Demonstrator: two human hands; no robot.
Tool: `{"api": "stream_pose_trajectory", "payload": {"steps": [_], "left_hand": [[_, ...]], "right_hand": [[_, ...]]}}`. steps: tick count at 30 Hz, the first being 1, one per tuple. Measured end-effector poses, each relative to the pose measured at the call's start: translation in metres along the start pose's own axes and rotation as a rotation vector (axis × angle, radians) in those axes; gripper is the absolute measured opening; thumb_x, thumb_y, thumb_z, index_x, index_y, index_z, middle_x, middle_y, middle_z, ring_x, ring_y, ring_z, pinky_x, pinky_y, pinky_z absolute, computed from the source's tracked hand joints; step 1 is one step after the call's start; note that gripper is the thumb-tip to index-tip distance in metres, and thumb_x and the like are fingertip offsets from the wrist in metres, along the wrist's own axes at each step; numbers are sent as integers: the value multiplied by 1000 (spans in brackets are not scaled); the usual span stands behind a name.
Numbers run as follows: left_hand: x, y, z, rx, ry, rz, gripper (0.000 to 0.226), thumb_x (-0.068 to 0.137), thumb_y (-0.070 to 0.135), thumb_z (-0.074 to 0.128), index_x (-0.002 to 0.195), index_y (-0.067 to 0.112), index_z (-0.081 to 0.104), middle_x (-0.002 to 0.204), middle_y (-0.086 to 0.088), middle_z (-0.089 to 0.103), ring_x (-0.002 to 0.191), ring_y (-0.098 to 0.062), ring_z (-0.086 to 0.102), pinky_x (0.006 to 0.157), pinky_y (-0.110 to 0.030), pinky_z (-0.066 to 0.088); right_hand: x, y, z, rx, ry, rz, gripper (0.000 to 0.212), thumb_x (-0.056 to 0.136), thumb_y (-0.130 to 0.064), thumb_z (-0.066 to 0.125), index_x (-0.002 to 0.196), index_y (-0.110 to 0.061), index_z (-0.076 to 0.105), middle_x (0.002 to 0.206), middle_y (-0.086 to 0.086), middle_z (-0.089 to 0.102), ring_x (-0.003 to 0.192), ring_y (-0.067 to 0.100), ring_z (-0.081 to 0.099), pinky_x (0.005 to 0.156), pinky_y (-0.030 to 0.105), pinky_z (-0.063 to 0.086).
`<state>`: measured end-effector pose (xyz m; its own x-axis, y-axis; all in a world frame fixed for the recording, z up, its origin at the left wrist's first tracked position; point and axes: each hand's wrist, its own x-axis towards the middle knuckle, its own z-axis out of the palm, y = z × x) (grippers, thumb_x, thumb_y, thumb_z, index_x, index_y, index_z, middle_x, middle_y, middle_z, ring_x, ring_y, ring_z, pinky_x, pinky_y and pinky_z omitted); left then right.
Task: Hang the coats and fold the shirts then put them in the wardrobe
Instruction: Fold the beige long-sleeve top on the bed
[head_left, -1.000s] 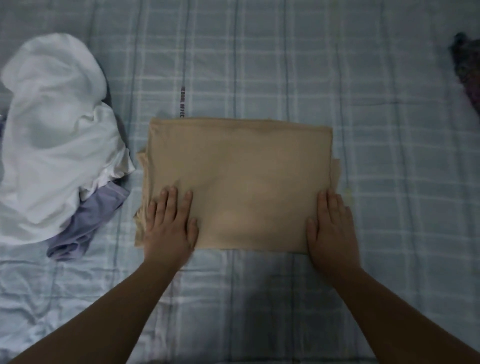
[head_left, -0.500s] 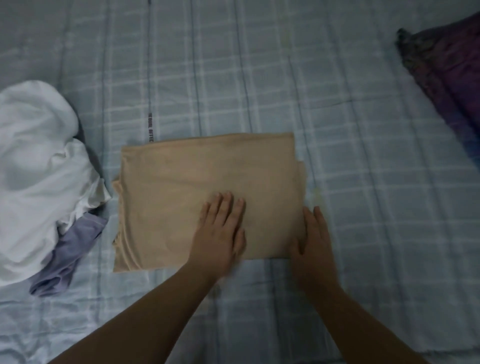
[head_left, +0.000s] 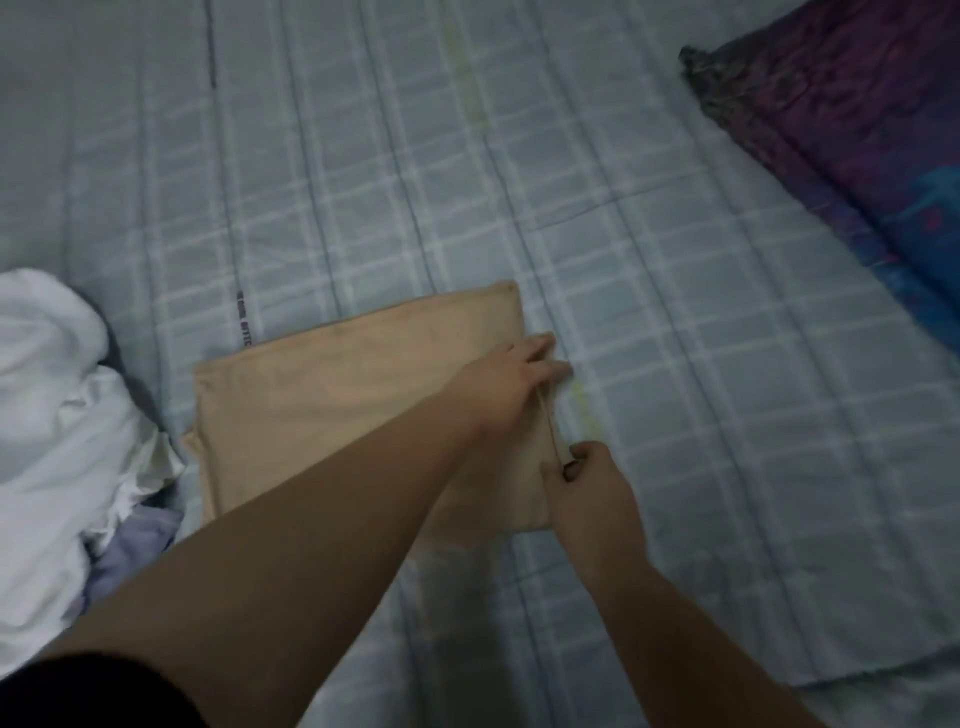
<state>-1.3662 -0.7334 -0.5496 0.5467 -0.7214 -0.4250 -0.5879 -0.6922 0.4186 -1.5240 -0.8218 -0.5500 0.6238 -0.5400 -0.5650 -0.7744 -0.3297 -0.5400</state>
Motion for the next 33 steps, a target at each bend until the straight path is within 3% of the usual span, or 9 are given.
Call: {"api": "stream_pose_trajectory", "payload": {"steps": [3, 6, 9, 12, 16, 21, 26, 29, 33], "left_hand": [[15, -3, -11, 4, -99, 1, 71, 81, 4, 58, 145, 31, 42, 158, 0, 26, 142, -25, 33, 111, -41, 35], [19, -1, -14, 57, -66, -18, 63, 76, 8, 61, 134, 28, 48, 134, 0, 41, 122, -24, 49, 90, -44, 49], [13, -5, -17, 132, -9, -69, 53, 79, 16, 63, 129, 28, 51, 118, -3, 46, 108, -26, 54, 83, -40, 50], [-2, -18, -23, 152, 5, -52, 35, 76, 21, 64, 111, 25, 60, 110, -5, 46, 98, -26, 51, 81, -38, 47], [-40, -48, -40, 143, 277, 36, 13, 74, 29, 60, 84, 22, 61, 84, 6, 57, 83, -19, 56, 74, -41, 46], [-125, -101, -75, 22, 474, 123, 23, 83, 11, 56, 101, 22, 66, 134, -6, 48, 114, -24, 58, 90, -36, 49], [-211, -177, -83, -99, 548, -39, 23, 82, 9, 70, 99, 24, 73, 137, -3, 52, 113, -19, 61, 82, -32, 51], [-249, -232, -63, -168, 526, -94, 29, 80, 3, 67, 100, 22, 74, 135, -9, 54, 118, -23, 59, 90, -39, 52], [-280, -284, -17, -149, 472, -122, 30, 87, 5, 62, 112, 17, 72, 140, -16, 50, 125, -28, 54, 104, -32, 41]], "right_hand": [[0, 1, 4, -20, -30, -19, 37, 84, -44, 62, 113, -25, 52, 96, 1, 67, 94, 30, 64, 79, 36, 49], [-1, 2, 7, 45, -62, -25, 30, 84, -40, 64, 108, -26, 54, 88, -3, 62, 89, 27, 63, 79, 37, 50], [-5, -3, 6, 146, -63, -82, 18, 82, -26, 68, 89, -20, 53, 75, 0, 52, 79, 27, 58, 72, 35, 47], [-26, -19, 1, 345, -65, -121, 22, 84, -12, 68, 85, -25, 51, 71, -4, 46, 66, 9, 50, 58, 14, 39], [-65, -51, 0, 421, -76, -196, 29, 82, -6, 67, 92, -30, 53, 67, -12, 54, 58, 0, 52, 58, 15, 42], [-117, -103, 34, 250, -121, -313, 36, 76, -27, 63, 98, -49, 47, 85, -24, 62, 70, 7, 61, 70, 40, 53], [-171, -154, 114, 121, -210, -517, 36, 73, -33, 55, 106, -46, 45, 97, -15, 63, 88, 11, 62, 81, 36, 53], [-190, -163, 170, 25, -249, -610, 41, 77, -29, 55, 117, -36, 48, 108, -8, 62, 99, 17, 60, 88, 36, 50], [-200, -154, 240, -209, -275, -681, 48, 84, -25, 51, 132, -26, 48, 121, 1, 61, 106, 23, 59, 92, 39, 50]]}}
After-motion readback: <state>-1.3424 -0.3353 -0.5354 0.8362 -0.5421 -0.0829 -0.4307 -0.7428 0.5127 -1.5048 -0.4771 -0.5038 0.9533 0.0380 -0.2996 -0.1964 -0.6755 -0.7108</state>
